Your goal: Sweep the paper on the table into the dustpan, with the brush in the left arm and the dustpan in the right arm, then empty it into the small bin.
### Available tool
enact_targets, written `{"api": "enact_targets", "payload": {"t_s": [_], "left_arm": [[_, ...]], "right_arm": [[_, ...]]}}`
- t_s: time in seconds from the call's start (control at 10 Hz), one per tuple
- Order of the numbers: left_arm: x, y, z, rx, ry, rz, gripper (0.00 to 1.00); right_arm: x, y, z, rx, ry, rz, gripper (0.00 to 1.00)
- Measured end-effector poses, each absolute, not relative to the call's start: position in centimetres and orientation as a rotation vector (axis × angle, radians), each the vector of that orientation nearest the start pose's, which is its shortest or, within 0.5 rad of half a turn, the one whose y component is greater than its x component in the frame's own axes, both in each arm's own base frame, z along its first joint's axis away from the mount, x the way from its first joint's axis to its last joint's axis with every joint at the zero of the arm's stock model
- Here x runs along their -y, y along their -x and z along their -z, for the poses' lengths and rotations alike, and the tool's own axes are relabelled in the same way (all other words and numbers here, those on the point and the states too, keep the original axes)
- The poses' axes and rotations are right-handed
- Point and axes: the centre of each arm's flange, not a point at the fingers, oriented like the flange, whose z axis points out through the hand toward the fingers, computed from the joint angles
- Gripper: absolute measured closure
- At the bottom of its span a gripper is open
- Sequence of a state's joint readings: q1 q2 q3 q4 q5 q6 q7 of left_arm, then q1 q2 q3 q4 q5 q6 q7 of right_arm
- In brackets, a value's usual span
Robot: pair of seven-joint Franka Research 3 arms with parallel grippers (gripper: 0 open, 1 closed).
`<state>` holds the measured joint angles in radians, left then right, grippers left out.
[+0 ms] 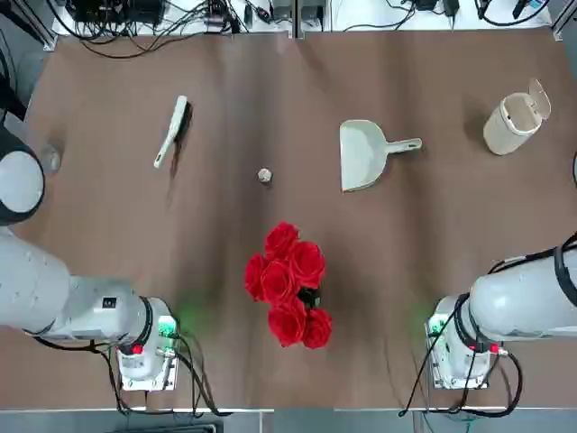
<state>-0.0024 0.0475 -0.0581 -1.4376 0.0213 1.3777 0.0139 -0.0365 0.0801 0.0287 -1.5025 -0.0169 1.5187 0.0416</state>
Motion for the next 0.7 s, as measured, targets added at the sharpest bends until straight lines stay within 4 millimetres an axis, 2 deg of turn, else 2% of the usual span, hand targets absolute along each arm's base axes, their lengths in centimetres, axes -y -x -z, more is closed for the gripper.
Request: {"api": "enact_targets", "payload": {"t_s": [0.4,0.5,0.7], "left_arm": [[2.3,-55.3,-64.1,-0.092,3.118,-0.135,0.0],[1.5,-55.6,-63.3,-0.069,3.118,-0.149,0.0],[0.2,-56.2,-60.2,-0.035,3.118,-0.188,0.0]], "right_arm": [[0.7,-57.4,-60.7,-0.077,3.155,-0.101,0.0],[0.5,-57.4,-60.5,-0.074,3.155,-0.104,0.0],[-0.1,-57.6,-60.2,-0.049,3.155,-0.115,0.0]]}}
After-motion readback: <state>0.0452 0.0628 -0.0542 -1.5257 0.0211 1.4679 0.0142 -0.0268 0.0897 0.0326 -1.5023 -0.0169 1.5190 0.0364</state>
